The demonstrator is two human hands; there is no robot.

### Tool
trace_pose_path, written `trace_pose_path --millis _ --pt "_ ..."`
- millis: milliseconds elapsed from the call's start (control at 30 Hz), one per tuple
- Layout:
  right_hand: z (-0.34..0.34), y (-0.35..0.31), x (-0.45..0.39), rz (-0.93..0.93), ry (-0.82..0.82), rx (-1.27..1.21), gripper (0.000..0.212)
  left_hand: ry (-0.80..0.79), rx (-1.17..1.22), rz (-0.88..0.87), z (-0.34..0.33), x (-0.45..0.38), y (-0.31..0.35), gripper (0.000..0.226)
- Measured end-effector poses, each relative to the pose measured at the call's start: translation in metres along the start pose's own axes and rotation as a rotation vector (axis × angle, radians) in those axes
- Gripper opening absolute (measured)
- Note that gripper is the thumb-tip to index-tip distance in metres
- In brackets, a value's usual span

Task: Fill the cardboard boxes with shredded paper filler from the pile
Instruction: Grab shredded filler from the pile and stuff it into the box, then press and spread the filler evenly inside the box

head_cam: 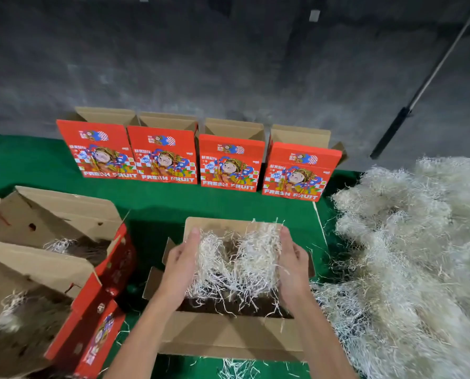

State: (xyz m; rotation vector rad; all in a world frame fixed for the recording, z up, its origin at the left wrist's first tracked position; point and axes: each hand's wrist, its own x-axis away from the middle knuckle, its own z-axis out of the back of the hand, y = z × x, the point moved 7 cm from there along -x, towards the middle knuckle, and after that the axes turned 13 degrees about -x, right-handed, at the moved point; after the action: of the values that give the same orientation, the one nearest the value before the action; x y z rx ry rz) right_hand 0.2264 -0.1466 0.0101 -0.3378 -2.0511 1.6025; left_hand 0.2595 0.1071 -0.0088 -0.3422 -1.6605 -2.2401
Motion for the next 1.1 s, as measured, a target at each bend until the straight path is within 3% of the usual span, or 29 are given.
trace_pose_path --millis 67,100,200,267,400,467,567,700,933,1100 --pt "-0.005 0.003 0.006 0.004 -0.044 0.099 0.090 0.016 -0.073 -0.020 0.004 0.003 0.000 0.087" --pt "-0.004 0.000 0.006 0.043 -0.050 0.134 0.090 0.018 -0.122 -0.044 0.010 0.003 0.002 0.089" --pt "-0.004 -0.013 0.002 0.214 -0.123 0.333 0.077 -0.053 -0.303 -0.084 0.015 0.000 0.003 0.081" --pt "-0.002 -0.018 -0.002 0.325 -0.082 0.513 0.064 -0.077 -0.354 -0.130 0.013 -0.004 -0.001 0.082" --pt "0.000 -0.022 -0.002 0.478 0.021 0.847 0.042 -0.014 -0.465 -0.182 0.015 -0.007 -0.013 0.073" --pt "-0.001 -0.022 -0.001 0.518 0.026 0.935 0.029 0.053 -0.625 -0.246 0.016 -0.007 -0.013 0.055" --pt "-0.013 -0.013 0.004 0.505 -0.108 1.012 0.017 -0.001 -0.706 -0.294 0.002 -0.010 -0.014 0.026" --pt "-0.039 0.011 0.014 0.475 -0.316 1.173 0.013 -0.133 -0.874 -0.319 -0.028 -0.016 -0.015 0.004" --pt "-0.074 0.069 0.001 0.271 -0.689 1.323 0.018 -0.327 -1.231 -0.372 -0.079 -0.043 -0.028 0.025" --pt "-0.080 0.128 -0.026 0.077 -0.779 1.471 0.026 -0.551 -1.411 -0.340 -0.102 -0.065 -0.066 0.028"
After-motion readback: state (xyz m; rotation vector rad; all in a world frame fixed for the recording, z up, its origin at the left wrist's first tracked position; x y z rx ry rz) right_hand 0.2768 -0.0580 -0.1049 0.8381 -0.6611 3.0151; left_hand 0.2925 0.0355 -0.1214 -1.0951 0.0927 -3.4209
